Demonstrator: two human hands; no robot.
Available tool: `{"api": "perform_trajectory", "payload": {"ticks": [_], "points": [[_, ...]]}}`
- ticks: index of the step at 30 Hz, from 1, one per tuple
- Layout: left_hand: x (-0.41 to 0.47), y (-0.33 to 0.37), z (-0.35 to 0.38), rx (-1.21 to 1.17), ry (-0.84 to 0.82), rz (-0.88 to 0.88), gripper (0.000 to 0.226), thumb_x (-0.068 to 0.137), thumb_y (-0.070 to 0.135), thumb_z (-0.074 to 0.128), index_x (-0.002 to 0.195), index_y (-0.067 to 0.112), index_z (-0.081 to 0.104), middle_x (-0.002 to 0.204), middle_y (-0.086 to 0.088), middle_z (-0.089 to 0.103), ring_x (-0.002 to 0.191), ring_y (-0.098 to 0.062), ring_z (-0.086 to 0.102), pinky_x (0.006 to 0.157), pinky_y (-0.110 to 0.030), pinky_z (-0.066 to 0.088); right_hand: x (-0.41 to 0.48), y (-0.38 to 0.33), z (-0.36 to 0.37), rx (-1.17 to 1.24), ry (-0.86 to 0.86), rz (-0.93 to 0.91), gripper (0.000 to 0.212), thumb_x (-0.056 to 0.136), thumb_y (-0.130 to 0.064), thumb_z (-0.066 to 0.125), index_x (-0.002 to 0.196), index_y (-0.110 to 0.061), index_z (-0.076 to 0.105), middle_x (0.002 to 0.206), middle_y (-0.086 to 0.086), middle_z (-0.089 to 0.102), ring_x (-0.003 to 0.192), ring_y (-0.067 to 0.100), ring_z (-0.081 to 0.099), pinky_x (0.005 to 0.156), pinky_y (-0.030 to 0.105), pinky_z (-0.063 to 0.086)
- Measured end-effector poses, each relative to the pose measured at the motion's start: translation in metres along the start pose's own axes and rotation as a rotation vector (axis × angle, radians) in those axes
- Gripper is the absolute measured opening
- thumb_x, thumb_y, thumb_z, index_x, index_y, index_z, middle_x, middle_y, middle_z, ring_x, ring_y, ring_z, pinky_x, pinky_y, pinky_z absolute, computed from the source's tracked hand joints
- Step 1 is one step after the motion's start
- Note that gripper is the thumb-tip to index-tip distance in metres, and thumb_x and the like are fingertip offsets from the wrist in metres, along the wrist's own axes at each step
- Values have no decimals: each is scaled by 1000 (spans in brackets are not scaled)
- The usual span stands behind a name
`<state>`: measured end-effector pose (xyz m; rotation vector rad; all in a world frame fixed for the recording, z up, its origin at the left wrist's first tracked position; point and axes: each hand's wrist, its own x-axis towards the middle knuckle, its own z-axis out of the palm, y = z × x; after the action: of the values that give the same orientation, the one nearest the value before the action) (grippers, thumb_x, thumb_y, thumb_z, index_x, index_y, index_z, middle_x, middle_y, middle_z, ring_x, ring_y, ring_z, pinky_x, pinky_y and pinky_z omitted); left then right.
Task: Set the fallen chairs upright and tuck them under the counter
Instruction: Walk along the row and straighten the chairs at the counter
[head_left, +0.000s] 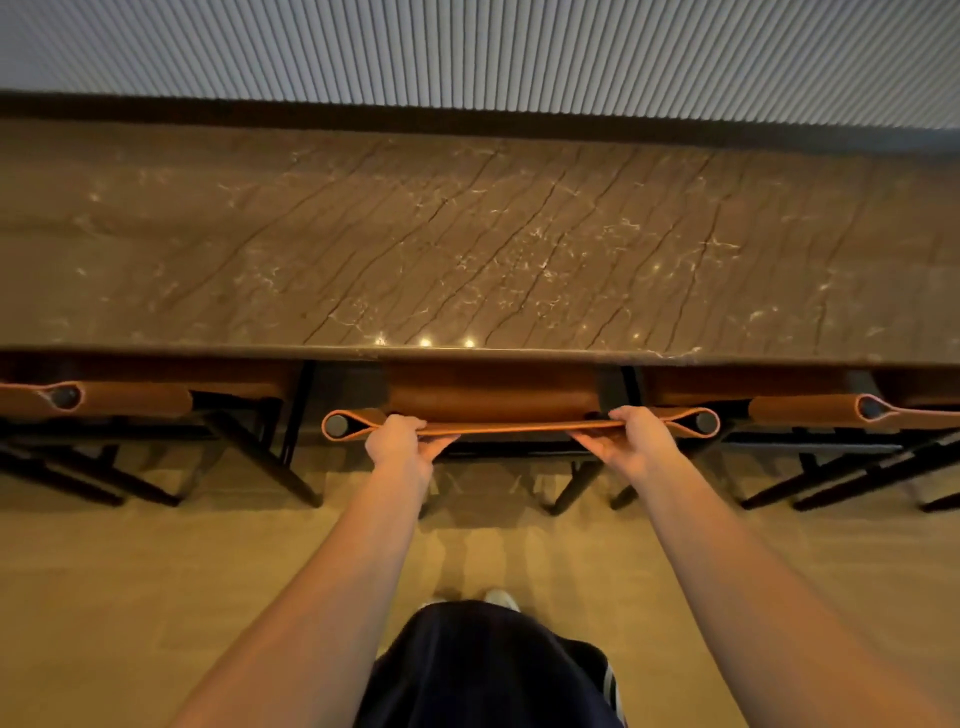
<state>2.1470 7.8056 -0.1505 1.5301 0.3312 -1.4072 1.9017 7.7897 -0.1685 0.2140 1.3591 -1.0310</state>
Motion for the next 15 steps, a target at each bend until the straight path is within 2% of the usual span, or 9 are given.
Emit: {"api": "perform_trajectory", "payload": {"ticks": [5, 6, 10, 15], "points": [[-2, 5, -11, 21, 6, 29, 22, 88, -18, 43, 91, 4, 46, 96, -17, 53, 96, -41, 57, 82, -56, 53, 2, 11, 2, 11, -21, 4, 23, 95, 5, 38, 115, -2, 46, 118, 27, 55, 93, 45, 58, 61, 62, 53], [0, 8, -15, 15, -1, 43, 22, 88, -18, 43, 91, 4, 45, 98, -17, 53, 96, -42, 57, 83, -56, 53, 2, 16, 4, 12, -30, 4, 23, 95, 5, 38, 116, -1, 46, 118, 27, 55, 93, 45, 58, 60, 61, 54], [8, 26, -39, 8, 22, 89, 34, 88, -16, 43, 114, 6, 42, 111, -19, 52, 95, -41, 58, 81, -52, 55, -5, 43, 20, -19, -67, 7, 27, 96, 4, 39, 121, -1, 47, 121, 26, 56, 95, 43, 60, 61, 58, 55], [27, 62, -62, 30, -12, 88, 30, 90, -14, 45, 113, 6, 44, 101, -16, 53, 98, -40, 58, 73, -48, 56, -11, 65, 55, -21, -121, 12, 35, 97, 3, 38, 132, -3, 43, 127, 25, 55, 98, 42, 60, 62, 56, 56]]}}
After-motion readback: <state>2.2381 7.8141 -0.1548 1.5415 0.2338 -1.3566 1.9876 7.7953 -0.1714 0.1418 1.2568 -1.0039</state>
